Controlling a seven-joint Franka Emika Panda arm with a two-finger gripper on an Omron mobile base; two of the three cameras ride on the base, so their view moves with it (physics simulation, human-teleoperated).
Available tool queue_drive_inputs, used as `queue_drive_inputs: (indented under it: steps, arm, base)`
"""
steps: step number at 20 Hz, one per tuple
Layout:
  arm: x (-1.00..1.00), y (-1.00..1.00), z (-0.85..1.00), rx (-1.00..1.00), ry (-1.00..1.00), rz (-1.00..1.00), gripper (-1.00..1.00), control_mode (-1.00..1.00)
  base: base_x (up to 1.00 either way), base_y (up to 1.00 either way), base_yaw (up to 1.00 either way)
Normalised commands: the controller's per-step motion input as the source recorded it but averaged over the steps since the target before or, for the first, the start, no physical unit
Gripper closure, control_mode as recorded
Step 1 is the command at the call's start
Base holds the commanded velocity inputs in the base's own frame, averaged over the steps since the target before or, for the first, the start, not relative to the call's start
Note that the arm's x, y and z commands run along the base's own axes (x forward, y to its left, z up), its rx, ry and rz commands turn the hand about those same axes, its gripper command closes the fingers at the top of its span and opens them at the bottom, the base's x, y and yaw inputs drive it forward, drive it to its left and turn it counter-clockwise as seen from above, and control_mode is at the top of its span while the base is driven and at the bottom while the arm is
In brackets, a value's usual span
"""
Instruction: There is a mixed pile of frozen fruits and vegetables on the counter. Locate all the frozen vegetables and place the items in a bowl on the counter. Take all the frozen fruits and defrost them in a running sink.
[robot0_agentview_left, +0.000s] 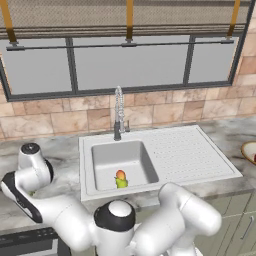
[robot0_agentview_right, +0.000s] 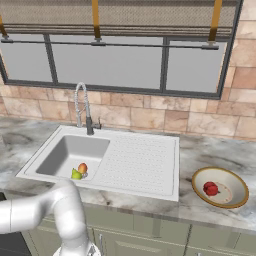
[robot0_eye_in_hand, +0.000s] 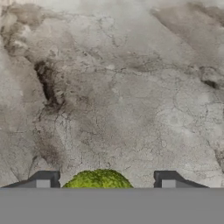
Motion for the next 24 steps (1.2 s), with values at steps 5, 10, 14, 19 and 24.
queue_drive_inputs:
  steps: [5, 10, 14, 19, 24]
  arm:
    - [0.02, 0.0, -0.17, 0.0, 0.06, -0.05, 1.0, -1.0]
    - [0.01, 0.0, -0.07, 0.0, 0.05, -0.07, 1.0, -1.0]
    - [0.0, 0.0, 0.14, 0.0, 0.0, -0.06, 1.0, -1.0]
    - [-0.12, 0.0, 0.5, 0.0, 0.0, -0.07, 1.0, -1.0]
    - [-0.14, -0.12, 0.62, -0.01, 0.0, -0.06, 1.0, -1.0]
  base:
    - [0.0, 0.0, 0.0]
    - [0.0, 0.0, 0.0]
    - [0.0, 0.0, 0.0]
    - [0.0, 0.0, 0.0]
    - [0.0, 0.0, 0.0]
